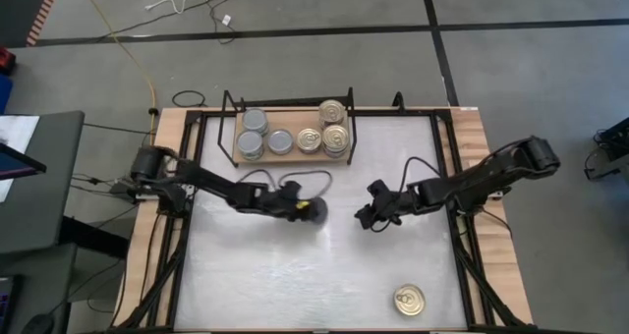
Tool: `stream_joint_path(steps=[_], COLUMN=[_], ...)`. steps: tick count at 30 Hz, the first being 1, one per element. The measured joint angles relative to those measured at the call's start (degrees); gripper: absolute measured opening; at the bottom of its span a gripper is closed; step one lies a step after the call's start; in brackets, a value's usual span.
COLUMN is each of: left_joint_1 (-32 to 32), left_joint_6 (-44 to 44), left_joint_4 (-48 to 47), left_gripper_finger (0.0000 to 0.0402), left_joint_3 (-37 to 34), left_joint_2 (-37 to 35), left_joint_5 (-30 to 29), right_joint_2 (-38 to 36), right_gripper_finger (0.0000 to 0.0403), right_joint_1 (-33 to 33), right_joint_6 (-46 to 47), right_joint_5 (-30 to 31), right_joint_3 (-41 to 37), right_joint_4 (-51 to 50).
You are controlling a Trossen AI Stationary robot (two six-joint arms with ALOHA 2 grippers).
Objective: Stack canned seafood by type on shelf
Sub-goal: Stack the green tuna can on top of the green tuna can on the shelf
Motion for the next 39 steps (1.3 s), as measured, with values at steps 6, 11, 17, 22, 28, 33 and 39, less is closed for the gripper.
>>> stream_joint_path(steps=[6,11,17,22,28,33,39], left_joint_1=[-1.0,-3.2,-4.6,-4.6,-5.2,-5.7,-5.6], left_joint_6=[-7.9,-10.6,-11.8,-13.8,-19.7,-23.6,-31.5], left_joint_4=[17.3,21.5,21.4,20.9,20.1,10.3,3.7], left_gripper_finger=[0.0124,0.0124,0.0129,0.0129,0.0127,0.0127,0.0127], left_joint_3=[-17.2,-24.2,-26.4,-26.4,-25.8,-19.7,-8.0], left_joint_2=[-10.8,-18.5,-23.6,-23.9,-23.6,-22.6,-10.6], left_joint_5=[-8.6,-18.5,-27.7,-33.0,-45.3,-53.7,-57.6], right_joint_2=[-1.8,-2.2,-1.7,-1.9,-2.1,-4.2,-9.7], right_gripper_finger=[0.0132,0.015,0.0149,0.0144,0.0141,0.0141,0.0141], right_joint_1=[-1.5,-2.5,-4.1,-5.2,-10.1,-17.2,-26.0], right_joint_6=[0.8,1.1,2.6,1.6,-1.2,-10.1,-23.9], right_joint_5=[0.5,0.5,0.5,0.5,-6.0,-16.3,-22.3], right_joint_3=[0.0,0.0,0.1,0.1,0.1,0.1,0.1], right_joint_4=[0.0,0.1,0.2,-0.3,-3.2,-10.3,-19.9])
